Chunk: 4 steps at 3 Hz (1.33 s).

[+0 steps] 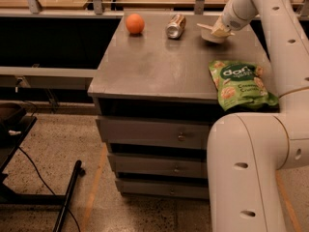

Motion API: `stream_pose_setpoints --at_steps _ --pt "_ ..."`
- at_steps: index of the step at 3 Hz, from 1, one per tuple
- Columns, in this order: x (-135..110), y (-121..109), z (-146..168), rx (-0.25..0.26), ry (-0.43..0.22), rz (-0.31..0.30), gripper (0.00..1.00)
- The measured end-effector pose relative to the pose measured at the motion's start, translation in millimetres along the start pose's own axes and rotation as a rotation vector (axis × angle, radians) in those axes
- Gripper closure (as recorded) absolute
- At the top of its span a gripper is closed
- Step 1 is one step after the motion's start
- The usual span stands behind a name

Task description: Move paper bowl near green rice chip bag

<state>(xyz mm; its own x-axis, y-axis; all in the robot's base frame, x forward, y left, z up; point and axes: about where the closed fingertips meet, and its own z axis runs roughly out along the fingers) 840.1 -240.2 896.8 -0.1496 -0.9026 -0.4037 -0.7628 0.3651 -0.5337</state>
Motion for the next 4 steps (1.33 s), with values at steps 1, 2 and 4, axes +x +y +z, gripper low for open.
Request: stream_pose_setpoints --at_steps 1,2,4 --pt "-26.3 -2.8 -41.2 0.002 -0.04 -0.085 1.0" --pt "-51.1 6.1 -65.8 -0.029 -0.026 -0.151 1.0" --pt "-97.0 17.1 -158.0 0.045 -0.129 -0.137 1.0"
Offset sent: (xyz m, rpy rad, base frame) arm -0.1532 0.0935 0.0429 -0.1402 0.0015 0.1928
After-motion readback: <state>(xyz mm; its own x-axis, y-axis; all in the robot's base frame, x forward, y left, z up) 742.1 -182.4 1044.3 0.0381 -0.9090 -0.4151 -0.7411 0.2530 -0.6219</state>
